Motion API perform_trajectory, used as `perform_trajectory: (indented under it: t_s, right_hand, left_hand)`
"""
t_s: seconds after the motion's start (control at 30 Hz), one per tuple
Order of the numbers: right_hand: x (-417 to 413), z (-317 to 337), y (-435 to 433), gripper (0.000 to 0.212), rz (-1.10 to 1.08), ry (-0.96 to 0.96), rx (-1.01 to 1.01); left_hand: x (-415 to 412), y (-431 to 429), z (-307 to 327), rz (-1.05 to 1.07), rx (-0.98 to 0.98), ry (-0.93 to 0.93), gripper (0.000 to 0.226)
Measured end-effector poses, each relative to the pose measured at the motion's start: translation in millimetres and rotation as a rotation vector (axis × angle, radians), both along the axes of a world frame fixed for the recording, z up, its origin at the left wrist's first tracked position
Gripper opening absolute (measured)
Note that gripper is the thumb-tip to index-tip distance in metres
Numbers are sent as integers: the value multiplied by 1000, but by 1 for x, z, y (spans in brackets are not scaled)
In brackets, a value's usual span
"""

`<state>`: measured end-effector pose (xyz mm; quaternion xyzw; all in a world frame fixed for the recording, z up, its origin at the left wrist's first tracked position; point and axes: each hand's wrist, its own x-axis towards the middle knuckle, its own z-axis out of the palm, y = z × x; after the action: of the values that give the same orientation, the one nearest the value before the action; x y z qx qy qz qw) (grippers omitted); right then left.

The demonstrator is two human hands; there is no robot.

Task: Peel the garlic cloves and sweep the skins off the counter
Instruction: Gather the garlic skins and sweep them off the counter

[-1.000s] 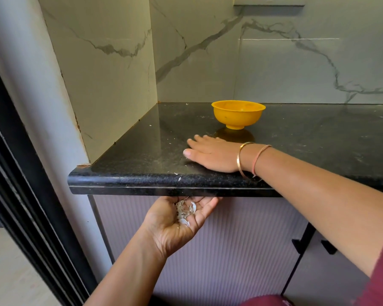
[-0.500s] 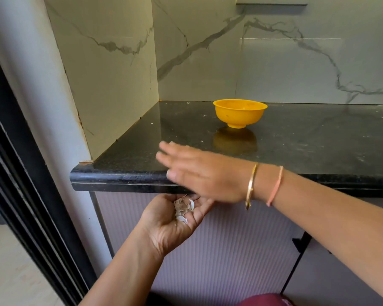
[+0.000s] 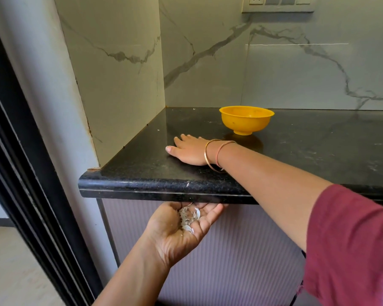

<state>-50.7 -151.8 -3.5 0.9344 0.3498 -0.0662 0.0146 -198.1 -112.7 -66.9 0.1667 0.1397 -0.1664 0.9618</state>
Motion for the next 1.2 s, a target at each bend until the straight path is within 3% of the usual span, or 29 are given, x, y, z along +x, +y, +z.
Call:
perform_trajectory:
  t_s: [0.27, 0.47, 0.53, 0.6, 0.73, 0.8, 1.0, 1.13, 1.2]
  right_hand:
    - [-67, 1, -31, 60, 289, 34, 24]
    - [-119, 7, -69, 54, 446, 258, 170]
    - [-117, 11, -73, 53, 413, 288, 286]
    - [-98, 15, -74, 54, 305, 172, 319]
    - [-48, 12, -64, 56, 22, 58, 83]
    - [-38, 7, -54, 62, -5, 14, -2]
    - [-87, 4, -56, 57, 339, 3, -70]
    - [-123, 4, -78, 53, 516, 281, 110]
    - [-125, 4, -80, 50, 519, 287, 242]
  left_hand:
    - [0, 2, 0, -34, 20, 5, 50]
    - [-5, 5, 0, -27, -103, -87, 33]
    - [-4, 4, -1, -28, -67, -78, 37]
    - [-1, 4, -3, -64, -24, -63, 47]
    - [1, 4, -4, -51, -33, -43, 51]
    - [2, 5, -5, -48, -53, -42, 52]
    - [3, 7, -7, -54, -92, -55, 43]
    - [-1, 15, -11, -22, -262, -53, 30]
    - [-1, 12, -10, 9, -214, -56, 33]
